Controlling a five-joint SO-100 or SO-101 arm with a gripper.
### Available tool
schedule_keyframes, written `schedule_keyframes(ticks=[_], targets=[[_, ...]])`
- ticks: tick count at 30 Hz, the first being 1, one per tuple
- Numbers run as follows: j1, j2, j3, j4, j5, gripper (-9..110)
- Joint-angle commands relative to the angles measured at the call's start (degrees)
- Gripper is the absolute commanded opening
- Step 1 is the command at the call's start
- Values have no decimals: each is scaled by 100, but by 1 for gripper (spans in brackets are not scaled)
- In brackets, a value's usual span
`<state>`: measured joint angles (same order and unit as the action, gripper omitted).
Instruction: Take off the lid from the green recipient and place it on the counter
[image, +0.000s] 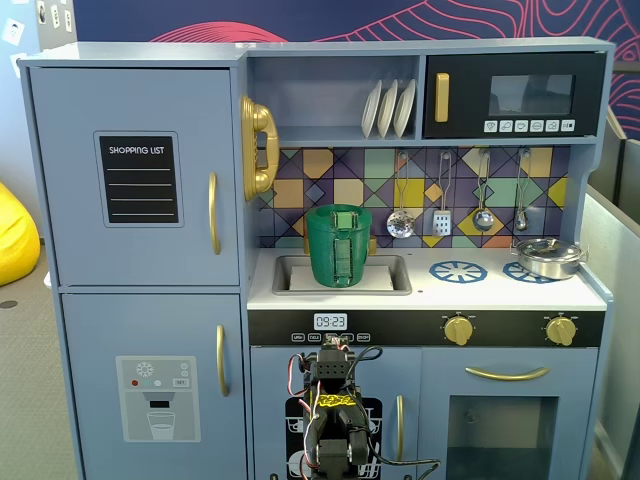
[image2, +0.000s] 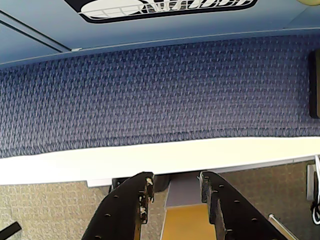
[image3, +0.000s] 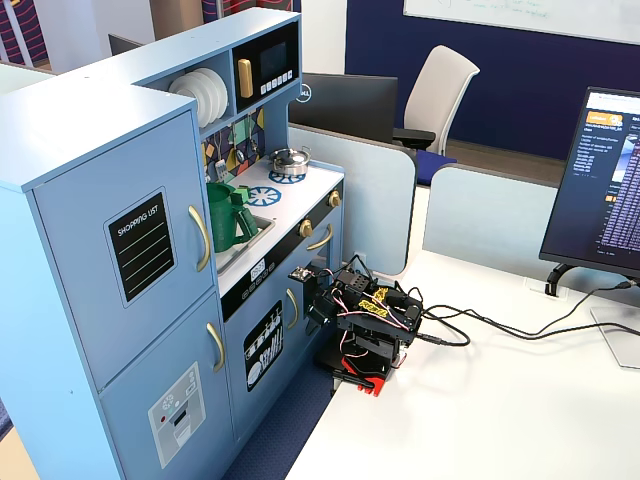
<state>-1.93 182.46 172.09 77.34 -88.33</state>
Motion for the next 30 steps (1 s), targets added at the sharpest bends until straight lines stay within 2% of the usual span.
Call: schedule_keyframes(ticks=[1,14,16,19,21,26,30], targets=[[694,-26,-26,1037,132,0],[826,-35,-35,905,-123,0],[914,-44,-97,88,9,0],[817,-44,-492,-1775,659,0],[826,-132,-914,-2663,413,0],[606,-589,-2180,-3779,-932,0],[404,-1195,-3322,-4184,-984,0]])
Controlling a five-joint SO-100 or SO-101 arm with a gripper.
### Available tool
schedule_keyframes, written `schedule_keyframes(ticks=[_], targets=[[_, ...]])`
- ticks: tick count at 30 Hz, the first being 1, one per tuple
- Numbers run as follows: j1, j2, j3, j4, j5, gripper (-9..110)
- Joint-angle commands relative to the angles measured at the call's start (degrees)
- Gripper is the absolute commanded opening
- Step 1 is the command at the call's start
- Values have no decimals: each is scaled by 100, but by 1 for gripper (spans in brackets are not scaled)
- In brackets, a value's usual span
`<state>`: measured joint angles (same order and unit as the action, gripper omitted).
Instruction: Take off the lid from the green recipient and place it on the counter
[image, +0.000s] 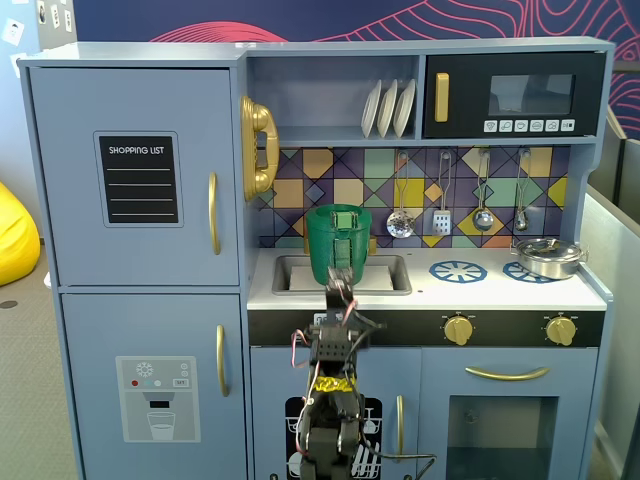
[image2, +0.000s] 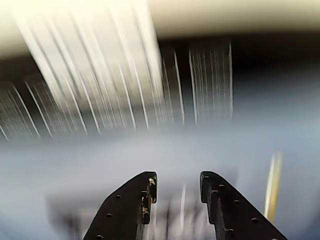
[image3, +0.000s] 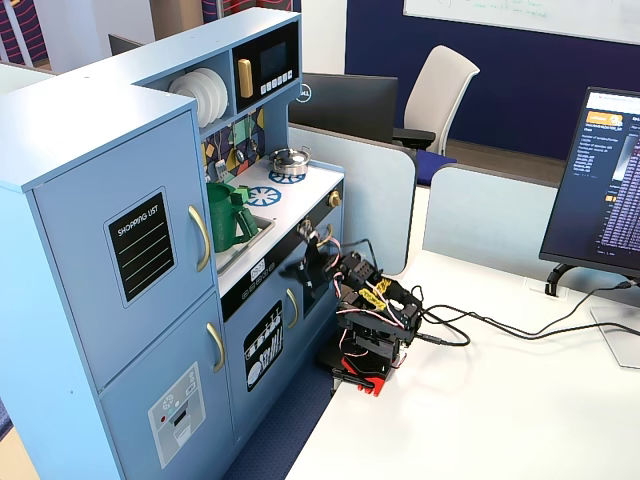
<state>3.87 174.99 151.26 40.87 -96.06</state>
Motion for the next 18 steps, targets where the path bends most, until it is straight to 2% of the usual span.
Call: schedule_keyframes(ticks=[1,4,9,18], targets=[[-185,-624,-1468,-642,-114,2],[-132,-1046,-2004,-844,88,21],[0,-1248,-1995,-1995,343,44],[149,-1898,-2399,-2725,229,48]])
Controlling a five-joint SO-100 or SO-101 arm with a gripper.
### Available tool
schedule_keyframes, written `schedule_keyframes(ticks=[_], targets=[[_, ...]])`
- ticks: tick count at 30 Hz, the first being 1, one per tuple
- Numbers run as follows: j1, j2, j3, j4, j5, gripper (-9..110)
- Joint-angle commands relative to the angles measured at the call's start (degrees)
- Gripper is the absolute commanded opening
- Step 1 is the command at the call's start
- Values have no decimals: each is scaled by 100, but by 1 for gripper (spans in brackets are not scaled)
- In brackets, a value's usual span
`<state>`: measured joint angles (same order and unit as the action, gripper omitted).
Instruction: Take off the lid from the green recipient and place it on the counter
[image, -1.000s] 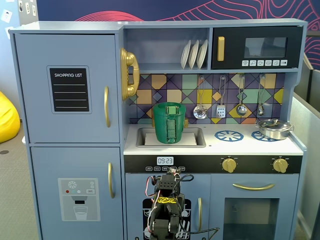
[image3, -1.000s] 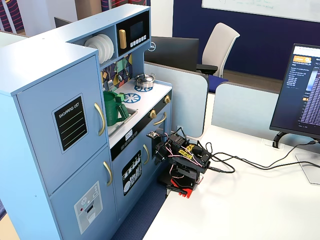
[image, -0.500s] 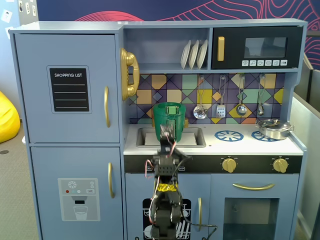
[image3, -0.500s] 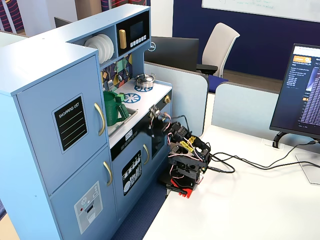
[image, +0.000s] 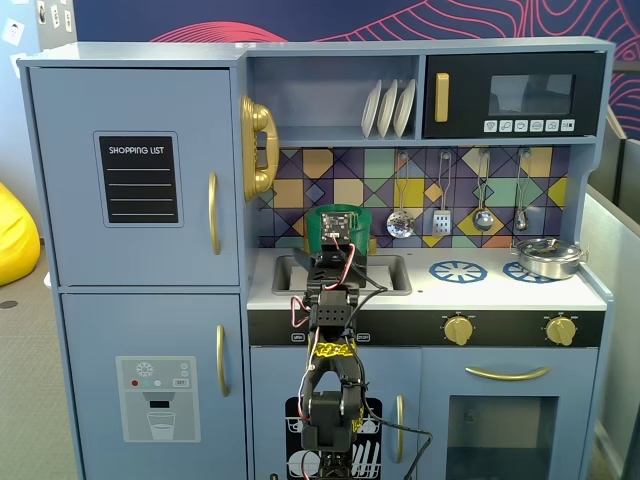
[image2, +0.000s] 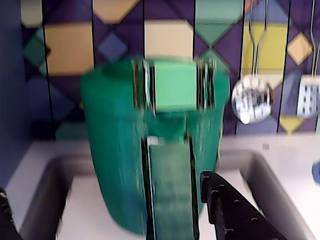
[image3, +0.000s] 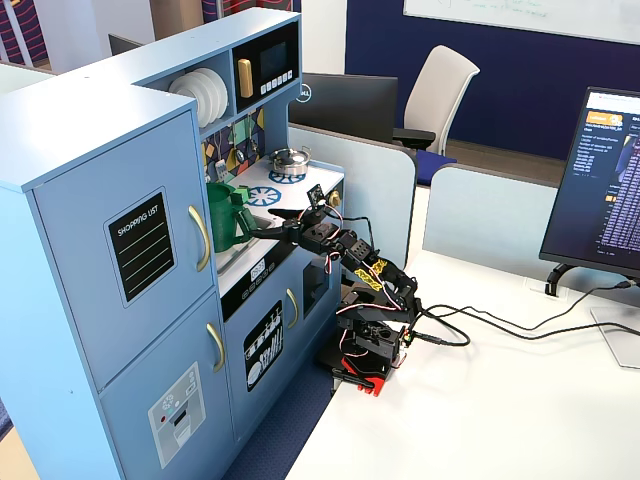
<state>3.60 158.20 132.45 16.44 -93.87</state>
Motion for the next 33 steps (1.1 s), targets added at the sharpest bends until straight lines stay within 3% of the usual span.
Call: schedule_keyframes(ticks=[1,33], targets=[[220,-308,-571,-308,0,48],[290,-2988,-2918,-844,-97,46]])
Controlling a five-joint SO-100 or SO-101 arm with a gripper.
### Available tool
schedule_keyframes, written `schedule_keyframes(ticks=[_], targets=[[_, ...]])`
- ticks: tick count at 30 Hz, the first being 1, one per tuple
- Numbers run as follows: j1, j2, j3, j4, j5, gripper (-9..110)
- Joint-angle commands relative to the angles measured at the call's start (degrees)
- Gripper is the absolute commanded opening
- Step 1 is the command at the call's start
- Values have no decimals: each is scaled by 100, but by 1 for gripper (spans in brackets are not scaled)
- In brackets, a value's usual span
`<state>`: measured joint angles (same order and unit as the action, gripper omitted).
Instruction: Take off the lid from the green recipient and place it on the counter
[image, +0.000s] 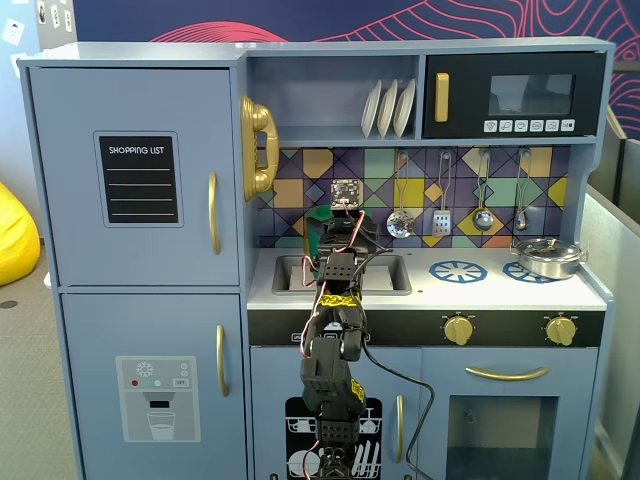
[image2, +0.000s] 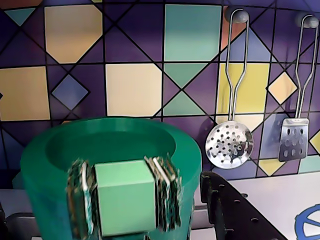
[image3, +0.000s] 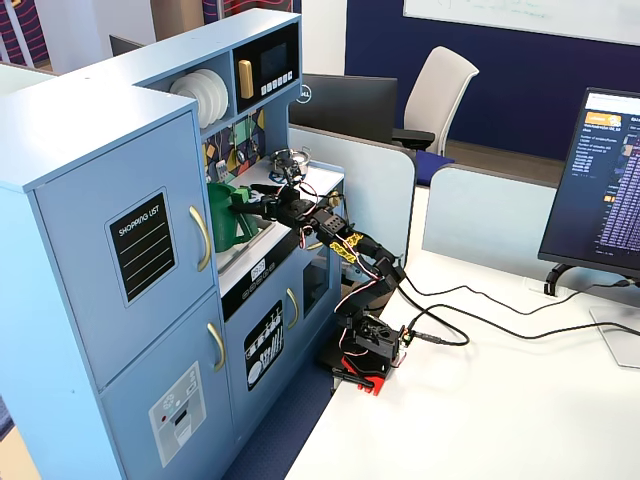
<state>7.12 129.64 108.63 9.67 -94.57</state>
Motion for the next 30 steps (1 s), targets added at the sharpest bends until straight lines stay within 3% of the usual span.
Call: schedule_keyframes(ticks=[1,18,21,23,30], targets=[[-79,-176,-563,-167,-18,46],[-149,-773,-1011,-167,-114,39],[-141,-756,-993,-44,-264,25],[-167,-729,-958,-97,9,0],[-193,-721,-940,-97,18,0]])
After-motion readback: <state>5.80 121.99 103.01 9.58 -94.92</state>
